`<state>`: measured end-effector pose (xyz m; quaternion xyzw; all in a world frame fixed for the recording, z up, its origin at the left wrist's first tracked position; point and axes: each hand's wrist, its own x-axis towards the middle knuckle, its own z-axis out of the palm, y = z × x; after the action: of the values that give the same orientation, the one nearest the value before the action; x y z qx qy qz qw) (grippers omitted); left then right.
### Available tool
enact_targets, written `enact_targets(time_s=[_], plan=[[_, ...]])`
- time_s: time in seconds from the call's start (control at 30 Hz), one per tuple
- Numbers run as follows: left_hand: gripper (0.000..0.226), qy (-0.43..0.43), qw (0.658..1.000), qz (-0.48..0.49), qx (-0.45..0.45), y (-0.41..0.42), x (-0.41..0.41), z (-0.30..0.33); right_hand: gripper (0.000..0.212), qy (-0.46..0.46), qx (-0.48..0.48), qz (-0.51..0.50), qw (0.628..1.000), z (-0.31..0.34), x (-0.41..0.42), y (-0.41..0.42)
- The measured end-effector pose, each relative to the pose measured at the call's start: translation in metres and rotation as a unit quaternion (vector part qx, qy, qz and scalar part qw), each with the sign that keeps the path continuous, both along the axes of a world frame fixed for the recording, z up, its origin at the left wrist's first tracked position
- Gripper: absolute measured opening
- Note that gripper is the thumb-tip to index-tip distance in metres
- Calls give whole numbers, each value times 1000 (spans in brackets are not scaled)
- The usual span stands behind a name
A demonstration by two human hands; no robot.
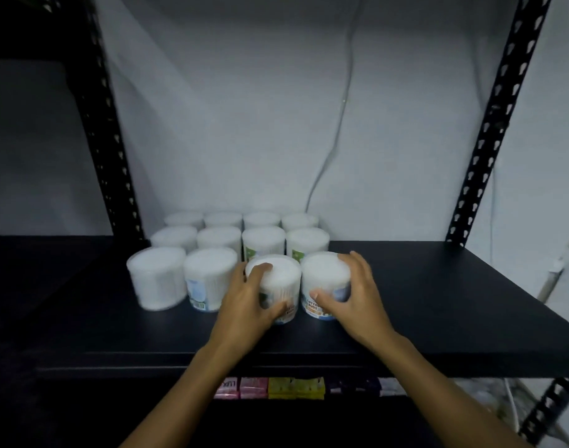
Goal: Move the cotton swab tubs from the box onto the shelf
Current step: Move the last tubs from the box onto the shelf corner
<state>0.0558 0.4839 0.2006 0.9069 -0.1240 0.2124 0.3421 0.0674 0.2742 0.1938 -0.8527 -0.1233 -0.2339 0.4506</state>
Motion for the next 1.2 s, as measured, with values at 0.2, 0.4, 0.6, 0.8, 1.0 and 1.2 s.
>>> enact_targets(time_s=[0.2, 0.4, 0.6, 0.8, 1.0, 1.2], plan=[[72, -45, 996, 64, -46, -5, 16, -12, 95, 60, 60, 74, 994, -6, 29, 1], [91, -36, 994, 42, -99, -6, 17, -26, 109, 82, 123, 71, 986, -12, 35, -6], [93, -1, 991, 6, -135, -2, 14, -23, 96, 92, 141, 73, 983, -14, 29, -9], [89, -1, 994, -15, -108, -4, 11, -21, 80, 63, 112, 55, 990, -13, 20, -6], [87, 8, 997, -31, -66, -16, 12, -18, 77, 49, 106, 15, 993, -19, 10, -37], [86, 14, 995, -78, -55, -57, 17, -13, 78, 56, 118, 1, 991, -17, -5, -96]])
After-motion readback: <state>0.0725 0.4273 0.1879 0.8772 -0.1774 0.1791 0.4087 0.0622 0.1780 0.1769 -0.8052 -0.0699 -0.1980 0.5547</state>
